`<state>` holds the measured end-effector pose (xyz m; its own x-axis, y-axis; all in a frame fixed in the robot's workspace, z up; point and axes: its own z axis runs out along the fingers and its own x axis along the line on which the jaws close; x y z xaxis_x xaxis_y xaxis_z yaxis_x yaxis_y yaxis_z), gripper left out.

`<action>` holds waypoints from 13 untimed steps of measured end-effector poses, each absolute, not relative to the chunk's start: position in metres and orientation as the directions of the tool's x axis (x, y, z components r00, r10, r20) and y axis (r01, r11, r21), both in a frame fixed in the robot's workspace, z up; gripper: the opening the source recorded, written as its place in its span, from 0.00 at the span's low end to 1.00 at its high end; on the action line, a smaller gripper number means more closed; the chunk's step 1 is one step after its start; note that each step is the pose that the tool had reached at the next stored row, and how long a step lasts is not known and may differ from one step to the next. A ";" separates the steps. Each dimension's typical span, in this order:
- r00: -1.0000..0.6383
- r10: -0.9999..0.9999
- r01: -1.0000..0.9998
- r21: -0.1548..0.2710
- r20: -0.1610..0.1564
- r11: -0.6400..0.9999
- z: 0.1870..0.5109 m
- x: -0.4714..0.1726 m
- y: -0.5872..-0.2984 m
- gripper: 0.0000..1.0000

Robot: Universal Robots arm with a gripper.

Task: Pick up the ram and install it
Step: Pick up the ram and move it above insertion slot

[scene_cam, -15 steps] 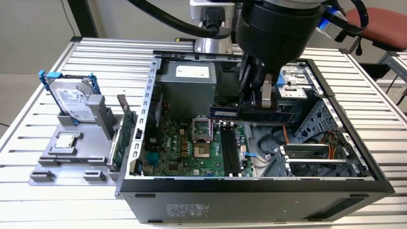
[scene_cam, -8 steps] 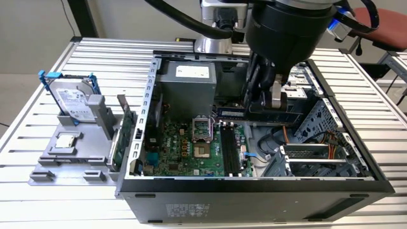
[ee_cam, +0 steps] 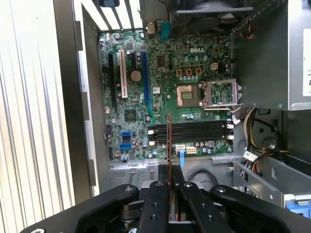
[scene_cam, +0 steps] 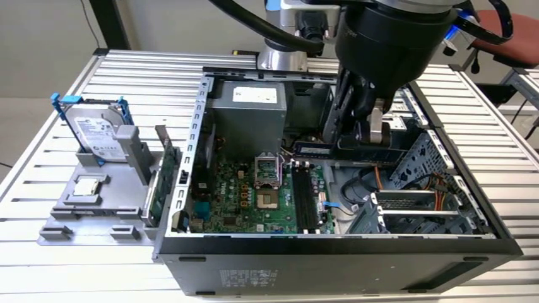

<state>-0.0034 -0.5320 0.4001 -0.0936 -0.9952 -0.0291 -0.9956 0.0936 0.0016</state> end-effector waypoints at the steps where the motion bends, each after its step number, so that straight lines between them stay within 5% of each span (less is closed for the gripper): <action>1: -0.094 -0.995 -0.996 0.002 -0.029 0.094 0.400 -0.003 -0.532 0.00; 13: -0.094 -0.995 -0.996 0.002 -0.028 0.094 0.400 -0.003 -0.510 0.00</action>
